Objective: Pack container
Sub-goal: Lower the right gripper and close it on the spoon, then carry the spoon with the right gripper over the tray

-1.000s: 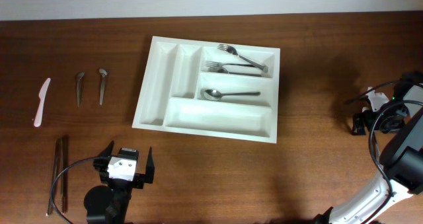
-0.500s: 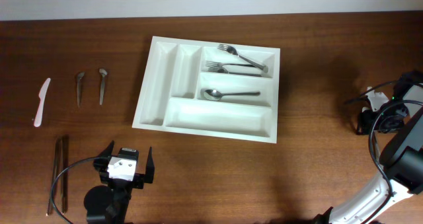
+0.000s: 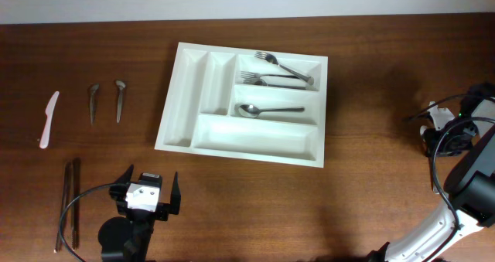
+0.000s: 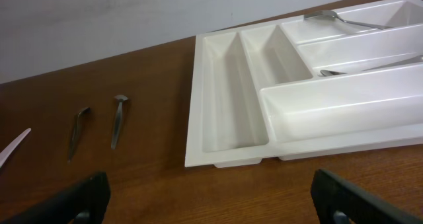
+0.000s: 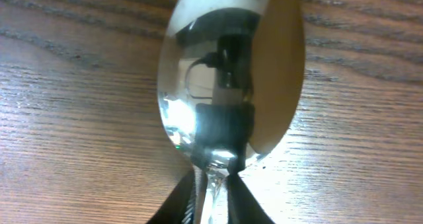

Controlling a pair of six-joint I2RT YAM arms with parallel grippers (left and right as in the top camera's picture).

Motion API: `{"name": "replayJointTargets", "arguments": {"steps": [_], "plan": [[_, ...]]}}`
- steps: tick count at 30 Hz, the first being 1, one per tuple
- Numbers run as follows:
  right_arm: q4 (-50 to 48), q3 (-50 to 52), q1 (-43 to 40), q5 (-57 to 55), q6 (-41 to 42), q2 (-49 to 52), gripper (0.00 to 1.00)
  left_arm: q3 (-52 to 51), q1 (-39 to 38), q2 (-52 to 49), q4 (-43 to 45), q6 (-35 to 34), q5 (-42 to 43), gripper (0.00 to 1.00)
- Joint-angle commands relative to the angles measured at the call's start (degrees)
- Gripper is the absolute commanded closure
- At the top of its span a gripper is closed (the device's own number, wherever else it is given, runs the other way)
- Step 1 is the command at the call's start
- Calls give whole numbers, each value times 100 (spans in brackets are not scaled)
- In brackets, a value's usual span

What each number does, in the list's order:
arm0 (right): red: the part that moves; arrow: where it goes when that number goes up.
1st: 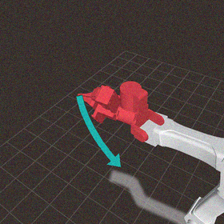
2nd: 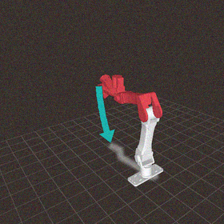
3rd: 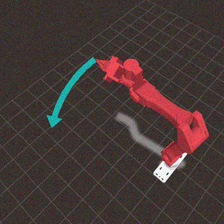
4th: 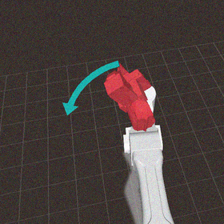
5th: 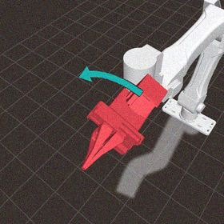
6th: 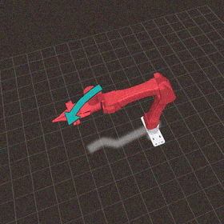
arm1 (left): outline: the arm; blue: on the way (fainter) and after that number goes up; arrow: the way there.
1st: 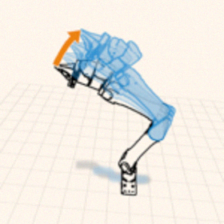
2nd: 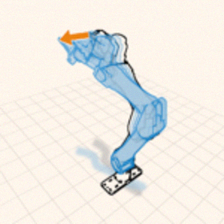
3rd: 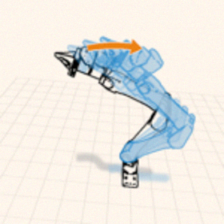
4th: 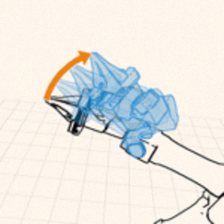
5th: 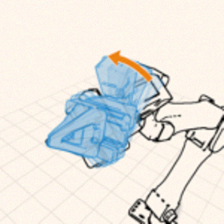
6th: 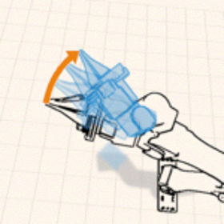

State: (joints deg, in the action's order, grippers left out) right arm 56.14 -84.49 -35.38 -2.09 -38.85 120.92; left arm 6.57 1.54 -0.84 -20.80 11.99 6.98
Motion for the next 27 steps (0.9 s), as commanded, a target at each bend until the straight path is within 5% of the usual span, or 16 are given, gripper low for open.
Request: {"name": "replayJointTargets", "arguments": {"steps": [1, 14, 27], "plan": [[0, -22, 136, -13, 28, 203, 92, -22, 28, 44, -4, 72, -42, 1], [315, -640, 614, -57, 28, 203, 96, -22, 28, 44, -4, 72, -42, 1], [1416, -3484, 2277, 35, -46, 201, 96, -22, 28, 44, -4, 72, -42, 1]]}}
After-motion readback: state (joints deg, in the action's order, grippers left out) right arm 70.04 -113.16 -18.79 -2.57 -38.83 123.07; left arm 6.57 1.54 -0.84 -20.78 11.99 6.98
